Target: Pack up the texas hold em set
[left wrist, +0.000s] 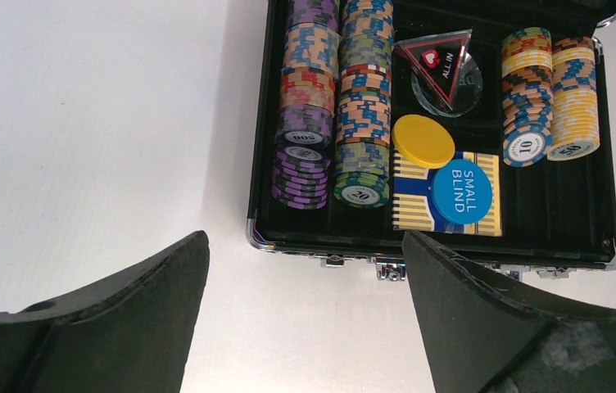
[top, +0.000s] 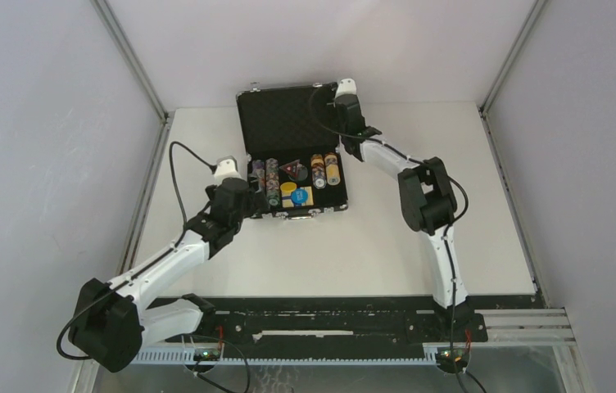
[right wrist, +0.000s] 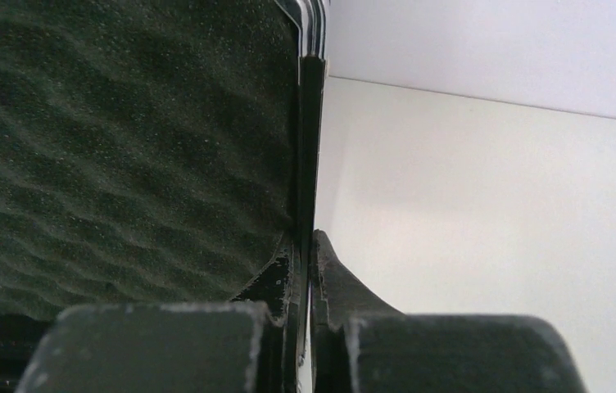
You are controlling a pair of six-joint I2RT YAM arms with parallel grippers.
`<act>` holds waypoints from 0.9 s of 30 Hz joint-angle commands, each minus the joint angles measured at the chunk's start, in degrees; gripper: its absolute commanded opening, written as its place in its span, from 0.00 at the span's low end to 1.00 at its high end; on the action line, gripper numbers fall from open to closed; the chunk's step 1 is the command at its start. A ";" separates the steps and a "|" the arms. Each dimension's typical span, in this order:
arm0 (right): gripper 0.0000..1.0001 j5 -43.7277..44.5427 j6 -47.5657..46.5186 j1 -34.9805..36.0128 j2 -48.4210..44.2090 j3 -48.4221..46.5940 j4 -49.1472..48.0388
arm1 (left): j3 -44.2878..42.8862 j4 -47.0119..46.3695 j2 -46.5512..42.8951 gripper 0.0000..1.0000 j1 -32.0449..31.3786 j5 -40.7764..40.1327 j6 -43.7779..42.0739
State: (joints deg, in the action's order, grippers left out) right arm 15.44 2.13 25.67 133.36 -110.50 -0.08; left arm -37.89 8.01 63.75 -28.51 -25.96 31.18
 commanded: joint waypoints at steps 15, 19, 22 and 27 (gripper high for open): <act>0.31 16.02 -4.32 10.15 -24.55 33.71 -21.97 | 4.32 -0.98 -13.77 0.87 0.15 2.59 5.22; 0.44 14.39 1.34 11.31 -29.79 42.28 -21.71 | 6.65 -2.60 -18.75 0.84 -0.72 2.28 5.44; 0.45 13.18 4.49 12.23 -33.63 47.02 -22.19 | 7.34 -3.30 -19.80 0.83 -0.84 2.42 5.73; 0.44 12.80 5.77 13.68 -36.90 49.84 -21.63 | 7.26 -3.62 -18.06 0.83 -0.93 3.72 6.05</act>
State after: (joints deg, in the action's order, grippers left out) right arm 28.53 4.47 38.50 100.20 -61.49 -19.55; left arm -31.24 6.96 44.82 -29.02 -23.57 36.14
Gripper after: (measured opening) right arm 0.444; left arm 0.832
